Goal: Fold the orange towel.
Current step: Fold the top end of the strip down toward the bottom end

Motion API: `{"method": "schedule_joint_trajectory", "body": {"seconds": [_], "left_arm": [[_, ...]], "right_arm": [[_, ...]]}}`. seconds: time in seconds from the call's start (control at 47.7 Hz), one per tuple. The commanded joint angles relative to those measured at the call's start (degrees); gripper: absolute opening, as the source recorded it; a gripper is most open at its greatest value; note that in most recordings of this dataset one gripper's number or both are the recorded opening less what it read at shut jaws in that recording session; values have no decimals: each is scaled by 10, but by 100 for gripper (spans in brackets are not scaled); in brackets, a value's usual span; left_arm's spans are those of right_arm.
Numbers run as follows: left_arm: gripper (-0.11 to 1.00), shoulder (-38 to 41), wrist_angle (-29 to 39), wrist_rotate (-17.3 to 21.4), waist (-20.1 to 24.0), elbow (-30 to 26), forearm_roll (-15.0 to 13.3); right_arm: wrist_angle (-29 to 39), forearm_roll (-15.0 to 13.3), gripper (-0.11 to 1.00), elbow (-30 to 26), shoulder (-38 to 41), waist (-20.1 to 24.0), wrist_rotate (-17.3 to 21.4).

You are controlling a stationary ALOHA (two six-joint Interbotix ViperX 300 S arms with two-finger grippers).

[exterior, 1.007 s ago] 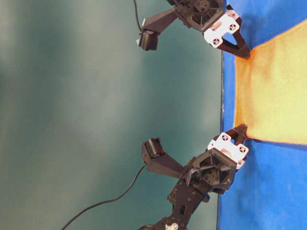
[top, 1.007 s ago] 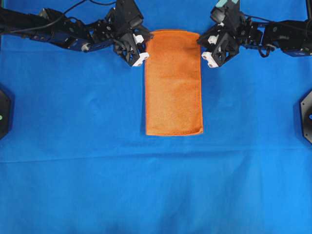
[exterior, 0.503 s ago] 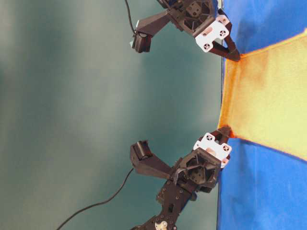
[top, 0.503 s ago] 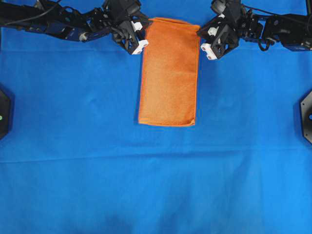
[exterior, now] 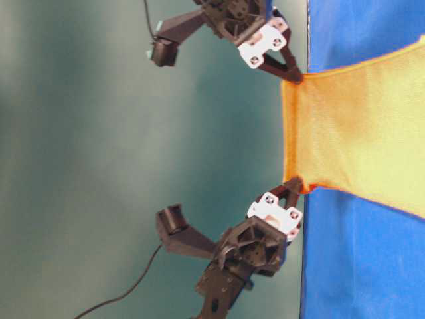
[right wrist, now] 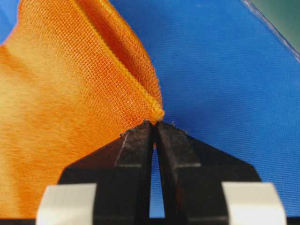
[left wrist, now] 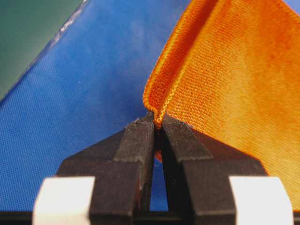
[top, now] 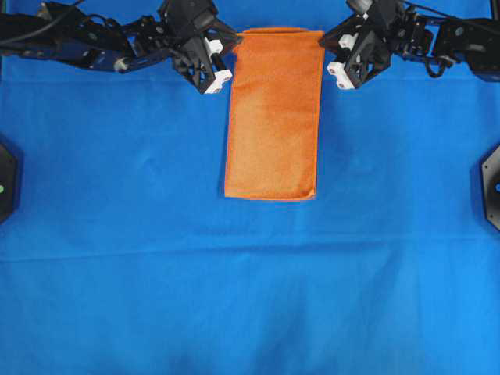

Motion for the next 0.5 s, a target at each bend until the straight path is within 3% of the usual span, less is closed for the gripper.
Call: {"method": "schedule_joint_trajectory", "body": {"seconds": [0.0,0.315,0.482], "left_arm": [[1,-40,-2,1,-7,5,0],[1,-127,47,0,-76,40,-1],[1,-137,54,-9,-106,57,-1]], "right_arm": [[4,2,3,1,-32,13,1],[68,3,3,6,-91,103,7],[104,19,3,14,-105,149,10]]}}
